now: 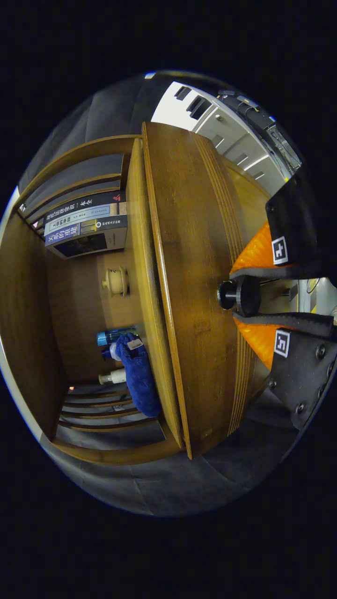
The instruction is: Pull open the drawer, take out the items inside it, and place them on the countertop above the cabinet.
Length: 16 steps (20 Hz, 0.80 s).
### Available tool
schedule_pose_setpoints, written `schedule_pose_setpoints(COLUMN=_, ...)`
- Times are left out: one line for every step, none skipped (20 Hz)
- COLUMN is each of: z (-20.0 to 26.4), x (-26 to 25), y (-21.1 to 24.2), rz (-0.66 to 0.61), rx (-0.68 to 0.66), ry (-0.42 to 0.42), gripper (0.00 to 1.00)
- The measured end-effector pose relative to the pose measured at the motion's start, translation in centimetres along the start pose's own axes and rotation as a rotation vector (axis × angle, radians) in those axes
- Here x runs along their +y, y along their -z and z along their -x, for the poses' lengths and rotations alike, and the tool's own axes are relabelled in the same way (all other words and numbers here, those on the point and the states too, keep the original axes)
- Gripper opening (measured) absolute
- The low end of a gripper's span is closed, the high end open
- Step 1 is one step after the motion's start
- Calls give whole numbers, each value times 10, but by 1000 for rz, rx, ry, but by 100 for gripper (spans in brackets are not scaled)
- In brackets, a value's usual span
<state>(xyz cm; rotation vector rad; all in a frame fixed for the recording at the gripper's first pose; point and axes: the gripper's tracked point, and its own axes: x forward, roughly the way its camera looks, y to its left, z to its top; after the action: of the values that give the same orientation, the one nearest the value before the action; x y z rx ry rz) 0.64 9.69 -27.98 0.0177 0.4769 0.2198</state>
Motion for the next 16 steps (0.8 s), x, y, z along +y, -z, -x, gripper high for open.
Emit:
schedule_pose_setpoints(z=6, x=-1, y=2, rz=9, rx=3, ry=5, gripper=37)
schedule_pose_setpoints(z=12, x=-1, y=5, rz=13, rx=5, ry=7, gripper=37)
schedule_pose_setpoints(z=15, x=0, y=6, rz=10, rx=5, ry=7, gripper=37)
schedule_pose_setpoints(z=19, x=0, y=7, rz=4, rx=13, ry=7, gripper=37)
schedule_pose_setpoints(z=26, x=0, y=9, rz=-7, rx=22, ry=13, gripper=37)
schedule_pose_setpoints(z=30, x=0, y=9, rz=-14, rx=28, ry=20, gripper=37)
schedule_pose_setpoints(z=33, x=0, y=11, rz=-13, rx=27, ry=26, gripper=37)
schedule_pose_setpoints(z=35, x=-1, y=11, rz=-8, rx=25, ry=30, gripper=37)
schedule_pose_setpoints(z=39, x=0, y=14, rz=-4, rx=26, ry=32, gripper=37)
schedule_pose_setpoints(z=42, x=0, y=15, rz=-3, rx=26, ry=31, gripper=37)
schedule_pose_setpoints(z=45, x=-1, y=17, rz=-3, rx=30, ry=30, gripper=37)
schedule_pose_setpoints(z=49, x=0, y=18, rz=5, rx=33, ry=29, gripper=37)
schedule_pose_setpoints(z=55, x=-1, y=20, rz=11, rx=35, ry=29, gripper=37)
schedule_pose_setpoints(z=61, x=-1, y=22, rz=13, rx=33, ry=28, gripper=37)
schedule_pose_setpoints(z=66, x=0, y=25, rz=14, rx=35, ry=27, gripper=37)
schedule_pose_setpoints(z=72, x=0, y=27, rz=12, rx=36, ry=25, gripper=37)
